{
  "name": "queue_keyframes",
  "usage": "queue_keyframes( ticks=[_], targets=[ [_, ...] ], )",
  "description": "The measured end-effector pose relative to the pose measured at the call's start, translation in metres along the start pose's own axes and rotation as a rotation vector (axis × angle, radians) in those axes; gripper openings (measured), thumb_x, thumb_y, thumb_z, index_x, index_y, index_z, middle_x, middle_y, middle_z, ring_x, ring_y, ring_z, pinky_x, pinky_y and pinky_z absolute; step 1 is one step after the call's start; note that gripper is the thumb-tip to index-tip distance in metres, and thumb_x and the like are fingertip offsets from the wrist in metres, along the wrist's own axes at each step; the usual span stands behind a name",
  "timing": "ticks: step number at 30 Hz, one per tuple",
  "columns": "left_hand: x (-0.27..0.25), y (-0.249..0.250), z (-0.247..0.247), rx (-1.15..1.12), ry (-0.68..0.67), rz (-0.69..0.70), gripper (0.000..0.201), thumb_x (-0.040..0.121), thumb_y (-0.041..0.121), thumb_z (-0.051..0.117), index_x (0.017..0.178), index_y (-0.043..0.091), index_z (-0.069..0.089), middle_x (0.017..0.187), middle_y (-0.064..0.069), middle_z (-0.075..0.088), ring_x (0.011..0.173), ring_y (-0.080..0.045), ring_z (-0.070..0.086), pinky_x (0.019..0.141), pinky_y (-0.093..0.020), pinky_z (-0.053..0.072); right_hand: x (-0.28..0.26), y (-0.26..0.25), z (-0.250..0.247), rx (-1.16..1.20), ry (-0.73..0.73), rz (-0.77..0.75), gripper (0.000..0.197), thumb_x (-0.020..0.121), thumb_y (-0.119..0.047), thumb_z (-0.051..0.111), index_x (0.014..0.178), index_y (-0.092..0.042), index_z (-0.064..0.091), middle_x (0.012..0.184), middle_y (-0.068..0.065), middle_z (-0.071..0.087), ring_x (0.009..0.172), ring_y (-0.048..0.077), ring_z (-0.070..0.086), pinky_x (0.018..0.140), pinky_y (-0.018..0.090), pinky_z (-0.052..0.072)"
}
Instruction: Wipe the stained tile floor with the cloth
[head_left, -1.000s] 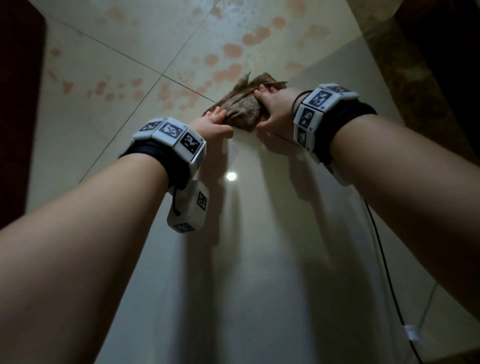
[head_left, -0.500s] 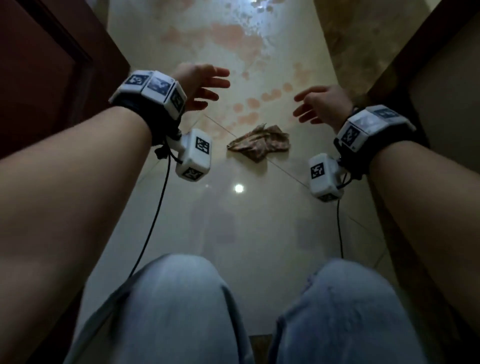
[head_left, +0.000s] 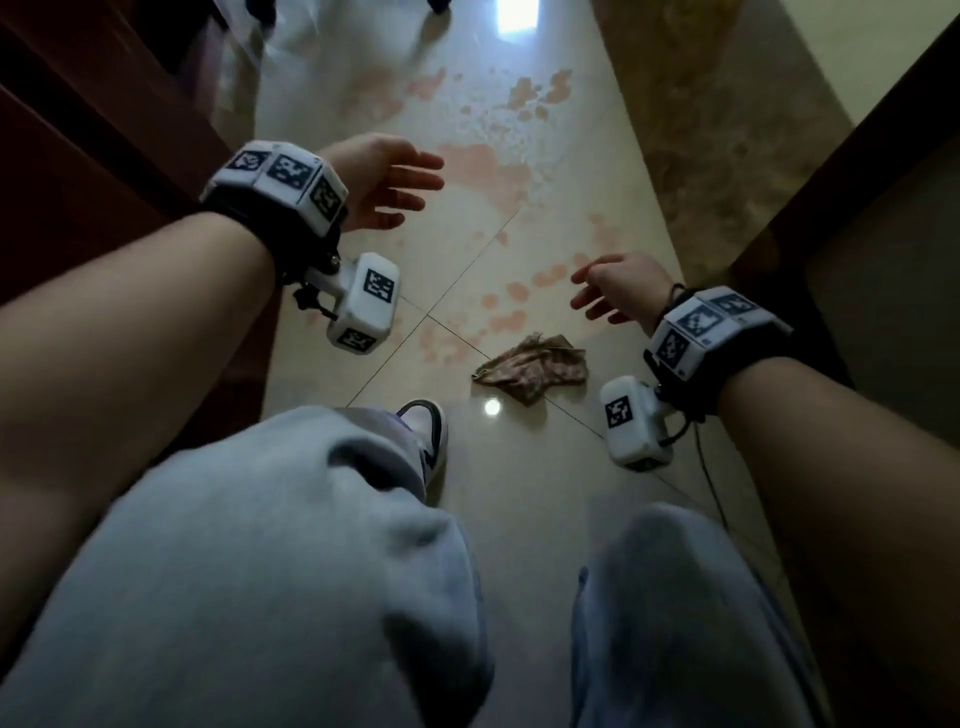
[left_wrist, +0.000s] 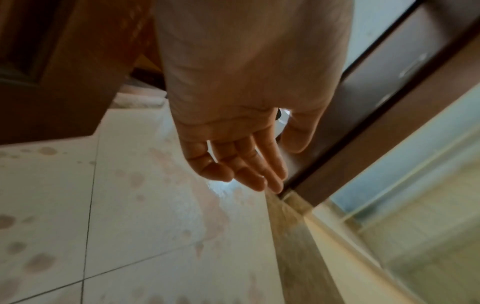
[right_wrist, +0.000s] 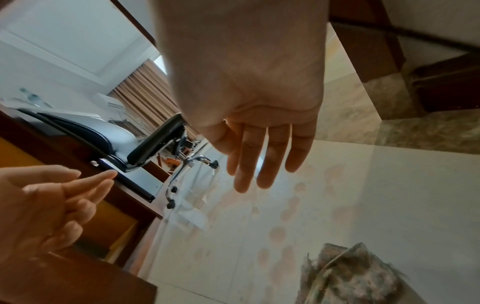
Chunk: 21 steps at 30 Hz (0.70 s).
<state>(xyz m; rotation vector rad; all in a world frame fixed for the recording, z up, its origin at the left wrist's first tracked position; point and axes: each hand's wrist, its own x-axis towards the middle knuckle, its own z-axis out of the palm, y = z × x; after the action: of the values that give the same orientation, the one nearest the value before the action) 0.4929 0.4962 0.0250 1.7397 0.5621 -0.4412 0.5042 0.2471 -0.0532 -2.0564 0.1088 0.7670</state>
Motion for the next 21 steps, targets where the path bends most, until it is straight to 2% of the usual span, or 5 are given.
queue_keyframes(
  ticks=[4,7,11,16,21],
  targets=[
    [0.075,-0.022,0.018,0.091,-0.146,-0.083,0.027,0.096,0.024,0.035,0.088,0.025,0.061,0.086,0.01,0.067,0.067,-0.006,0.055,0.061,-0.021,0.039,0.049,0.021,0.02,-0.036,0.02,0.116,0.032,0.09,-0.006,0.036,0.1,-0.012,0.066,0.075,0.002,0.067,0.061,0.019,0.06,0.052,0.024,0.037],
    [0.125,-0.035,0.043,0.128,-0.251,-0.199,0.029,0.096,0.024,0.033,0.084,0.025,0.06,0.062,0.014,0.07,0.064,-0.005,0.054,0.06,-0.02,0.037,0.074,0.036,0.026,-0.044,0.046,0.228,0.027,0.091,-0.007,0.037,0.096,-0.013,0.062,0.081,0.005,0.068,0.057,0.019,0.06,0.05,0.022,0.038],
    [0.176,-0.051,0.089,-0.17,-0.329,-0.293,0.029,0.095,0.019,0.031,0.082,0.021,0.057,0.055,0.012,0.068,0.064,-0.007,0.05,0.06,-0.021,0.037,0.094,0.061,0.026,-0.034,0.144,0.293,0.026,0.092,-0.009,0.04,0.1,-0.013,0.064,0.092,0.008,0.068,0.06,0.017,0.057,0.048,0.02,0.037],
    [0.185,-0.086,0.136,-0.233,-0.52,-0.413,0.025,0.096,0.016,0.034,0.085,0.017,0.057,0.078,0.004,0.059,0.064,-0.011,0.052,0.062,-0.023,0.045,0.098,0.087,0.042,-0.146,0.174,0.295,0.031,0.09,-0.008,0.047,0.105,-0.011,0.074,0.11,0.007,0.071,0.09,0.014,0.058,0.092,0.026,0.047],
    [0.187,-0.104,0.145,0.124,-0.609,-0.284,0.022,0.097,0.014,0.041,0.083,0.017,0.057,0.074,0.003,0.057,0.06,-0.011,0.051,0.055,-0.019,0.046,0.104,0.099,0.064,-0.025,0.303,0.378,0.033,0.088,-0.004,0.047,0.105,-0.009,0.074,0.111,0.011,0.072,0.09,0.015,0.059,0.09,0.025,0.047]
  ],
)
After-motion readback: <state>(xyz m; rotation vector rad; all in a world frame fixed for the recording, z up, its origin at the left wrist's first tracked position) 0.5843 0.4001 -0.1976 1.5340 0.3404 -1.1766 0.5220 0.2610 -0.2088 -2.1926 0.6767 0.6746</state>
